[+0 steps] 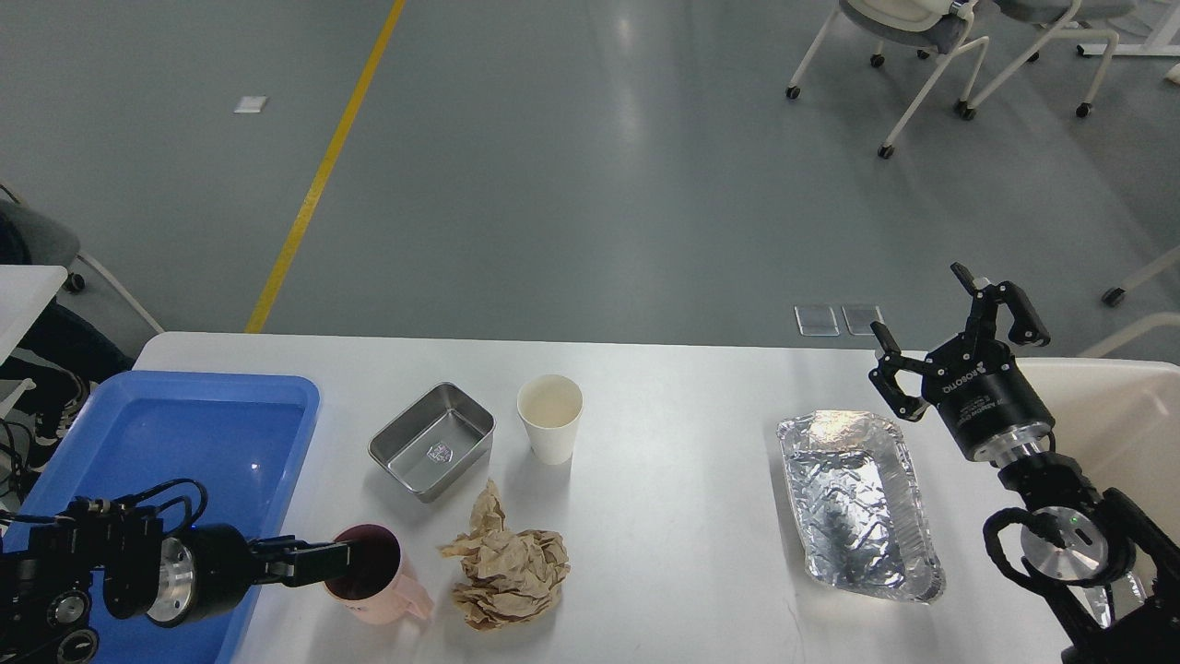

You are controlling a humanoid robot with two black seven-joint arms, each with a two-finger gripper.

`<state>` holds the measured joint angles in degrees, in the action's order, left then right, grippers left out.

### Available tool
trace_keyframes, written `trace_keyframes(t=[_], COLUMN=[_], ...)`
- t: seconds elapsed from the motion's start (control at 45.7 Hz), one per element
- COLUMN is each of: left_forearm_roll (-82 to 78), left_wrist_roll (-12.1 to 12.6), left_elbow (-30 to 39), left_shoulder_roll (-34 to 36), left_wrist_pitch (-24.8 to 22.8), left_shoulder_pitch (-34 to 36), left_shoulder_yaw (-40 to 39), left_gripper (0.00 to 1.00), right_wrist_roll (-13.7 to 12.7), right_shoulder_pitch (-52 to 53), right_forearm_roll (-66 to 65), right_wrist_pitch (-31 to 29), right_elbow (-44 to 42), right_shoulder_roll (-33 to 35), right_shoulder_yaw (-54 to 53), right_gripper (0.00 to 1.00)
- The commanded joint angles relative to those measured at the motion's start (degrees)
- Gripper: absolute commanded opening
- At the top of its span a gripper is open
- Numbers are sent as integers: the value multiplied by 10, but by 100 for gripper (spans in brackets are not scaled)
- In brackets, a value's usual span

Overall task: Tidy desktop
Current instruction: 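Grasp the pink mug with the left gripper, then lift the pink mug into the blue bin and release it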

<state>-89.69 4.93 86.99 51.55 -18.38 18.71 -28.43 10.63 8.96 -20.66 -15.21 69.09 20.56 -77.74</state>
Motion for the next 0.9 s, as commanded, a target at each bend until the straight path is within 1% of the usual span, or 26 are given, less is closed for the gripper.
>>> trace_keyframes(t=[0.0,0.044,0.066,0.088,0.175,0.263,0.306,0.503,0.656,0.744,0.875], left_forearm_roll=[-17,-17,-17,-17,-18,-18,-18,-18,-15,-12,7], left_wrist_roll=[8,7,8,8,10,8,5,2,-8,-15,-23], left_elbow=[-10,-12,-12,-13,-18,-25,-31,-35,-17,11,75], left_shoulder_roll=[-3,-7,-13,-19,-35,-37,-38,-48,-45,-17,70], left_wrist_pitch=[0,1,0,1,1,1,1,3,1,-4,-29], left_shoulder_pitch=[2,4,4,4,4,7,9,10,18,34,62], left_shoulder_yaw=[3,4,4,4,9,18,21,20,17,13,-4], left_gripper=[74,70,66,61,28,7,0,0,0,0,0], right_wrist_roll=[3,7,9,11,13,14,14,14,14,14,14], right_shoulder_pitch=[0,0,0,0,0,0,0,0,0,0,1], right_forearm_roll=[0,0,0,0,0,0,0,0,0,0,0], right_wrist_pitch=[-1,-1,-1,-1,-1,-1,-1,-1,0,0,0], right_elbow=[2,2,2,2,3,3,3,3,3,4,5], right_shoulder_roll=[0,0,0,0,0,0,0,-3,-2,-1,-1], right_shoulder_yaw=[-1,-1,-1,-1,-2,-5,-7,-9,-9,-9,-9], right_gripper=[100,100,100,100,100,100,100,100,100,100,100])
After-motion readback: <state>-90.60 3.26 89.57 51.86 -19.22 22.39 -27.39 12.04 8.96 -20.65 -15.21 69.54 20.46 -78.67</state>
